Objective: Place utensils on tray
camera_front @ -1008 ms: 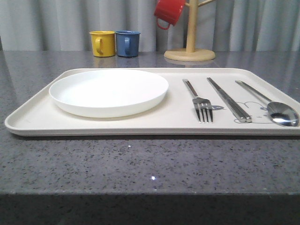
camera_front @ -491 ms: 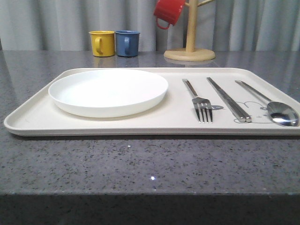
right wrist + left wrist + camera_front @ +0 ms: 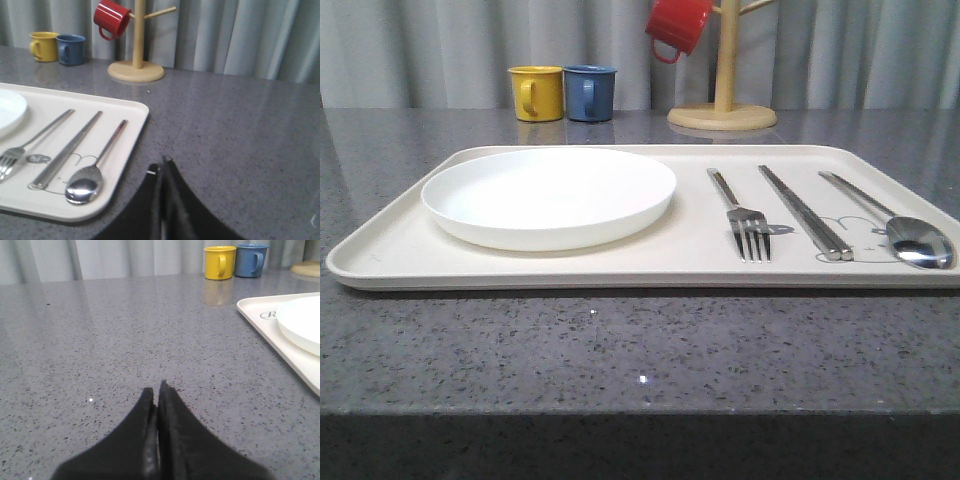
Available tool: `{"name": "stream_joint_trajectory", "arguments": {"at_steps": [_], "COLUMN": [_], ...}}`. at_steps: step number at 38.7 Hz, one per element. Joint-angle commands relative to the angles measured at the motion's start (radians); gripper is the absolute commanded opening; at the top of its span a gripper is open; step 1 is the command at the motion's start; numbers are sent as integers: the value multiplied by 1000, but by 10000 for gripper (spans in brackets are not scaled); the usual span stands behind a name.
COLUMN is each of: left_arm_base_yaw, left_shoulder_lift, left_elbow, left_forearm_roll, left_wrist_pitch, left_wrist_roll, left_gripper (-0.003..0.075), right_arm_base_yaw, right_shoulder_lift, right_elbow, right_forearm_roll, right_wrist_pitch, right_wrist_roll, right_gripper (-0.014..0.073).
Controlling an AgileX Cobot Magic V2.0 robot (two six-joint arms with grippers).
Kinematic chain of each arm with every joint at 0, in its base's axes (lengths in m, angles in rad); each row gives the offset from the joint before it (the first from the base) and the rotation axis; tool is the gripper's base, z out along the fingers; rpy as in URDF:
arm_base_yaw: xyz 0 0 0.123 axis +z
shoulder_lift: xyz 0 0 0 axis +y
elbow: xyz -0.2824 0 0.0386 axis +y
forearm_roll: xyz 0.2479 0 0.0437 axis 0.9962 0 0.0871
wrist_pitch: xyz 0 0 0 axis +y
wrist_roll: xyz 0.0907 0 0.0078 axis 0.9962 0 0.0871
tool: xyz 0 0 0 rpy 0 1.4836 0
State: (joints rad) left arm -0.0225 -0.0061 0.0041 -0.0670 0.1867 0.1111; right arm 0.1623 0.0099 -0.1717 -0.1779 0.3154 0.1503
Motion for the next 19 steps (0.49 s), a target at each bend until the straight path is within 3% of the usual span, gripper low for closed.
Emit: {"name": "stream_joint_trajectory", "arguments": {"at_steps": [1, 5, 7, 19], "left_arm_base_yaw": [3, 3, 3, 3], "left_shoulder_lift": [-20, -20, -20, -20], "left_elbow": [2, 2, 2, 2], "left_forearm_roll": [-8, -8, -8, -8], "left_wrist_pitch": [-83, -83, -83, -83], "left_wrist_roll": [-12, -12, -12, -12], "left_gripper": [-18, -18, -18, -18], "right_arm_base_yaw": [-84, -167, -191, -198], "right_shoulder_lift": [-6, -20, -20, -37], "right_elbow": [82, 196, 197, 197], "right_forearm_roll": [43, 106, 112, 109], "right_wrist_pitch": [-192, -253, -186, -122], "right_wrist_roll": [-37, -39, -39, -39], "right_gripper": [-69, -69, -69, -69]}}
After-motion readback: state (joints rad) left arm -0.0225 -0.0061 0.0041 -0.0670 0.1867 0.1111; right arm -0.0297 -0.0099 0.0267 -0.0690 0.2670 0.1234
